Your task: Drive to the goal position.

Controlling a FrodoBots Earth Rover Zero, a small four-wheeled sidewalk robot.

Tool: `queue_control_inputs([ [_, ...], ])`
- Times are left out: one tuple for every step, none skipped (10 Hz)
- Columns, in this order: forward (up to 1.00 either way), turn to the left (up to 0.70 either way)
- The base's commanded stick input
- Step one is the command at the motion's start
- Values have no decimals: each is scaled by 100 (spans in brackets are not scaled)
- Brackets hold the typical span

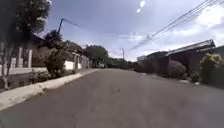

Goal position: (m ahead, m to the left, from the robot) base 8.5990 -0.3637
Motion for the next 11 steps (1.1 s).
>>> queue_control_inputs([
  [45,0],
  [45,0],
  [45,0],
  [45,0],
  [45,0],
  [45,0],
  [45,0],
  [45,0],
  [45,0],
  [45,0],
  [45,0],
])
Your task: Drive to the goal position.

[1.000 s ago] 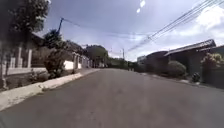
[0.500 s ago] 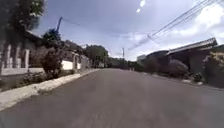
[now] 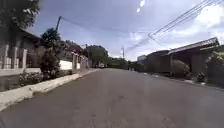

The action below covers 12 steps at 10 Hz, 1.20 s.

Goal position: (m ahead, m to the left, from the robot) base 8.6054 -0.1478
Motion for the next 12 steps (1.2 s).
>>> queue_control_inputs([
  [45,0],
  [45,0],
  [45,0],
  [45,0],
  [45,0],
  [45,0],
  [45,0],
  [45,0],
  [45,0],
  [45,0],
  [45,0],
  [45,0],
])
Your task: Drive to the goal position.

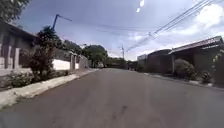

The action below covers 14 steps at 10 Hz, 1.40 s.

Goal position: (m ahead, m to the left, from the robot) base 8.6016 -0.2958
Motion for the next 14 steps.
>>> queue_control_inputs([
  [45,0],
  [45,0],
  [45,0],
  [45,0],
  [45,0],
  [45,0],
  [45,0],
  [45,0],
  [45,0],
  [45,0],
  [45,0],
  [45,0],
  [45,0],
  [45,0],
])
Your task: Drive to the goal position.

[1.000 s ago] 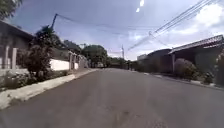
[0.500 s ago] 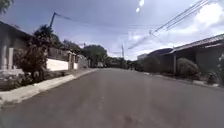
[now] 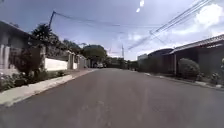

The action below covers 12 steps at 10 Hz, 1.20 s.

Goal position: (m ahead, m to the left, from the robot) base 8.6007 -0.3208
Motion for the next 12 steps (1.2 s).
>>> queue_control_inputs([
  [45,0],
  [45,0],
  [45,0],
  [45,0],
  [45,0],
  [45,0],
  [45,0],
  [45,0],
  [45,0],
  [45,0],
  [45,0],
  [45,0],
])
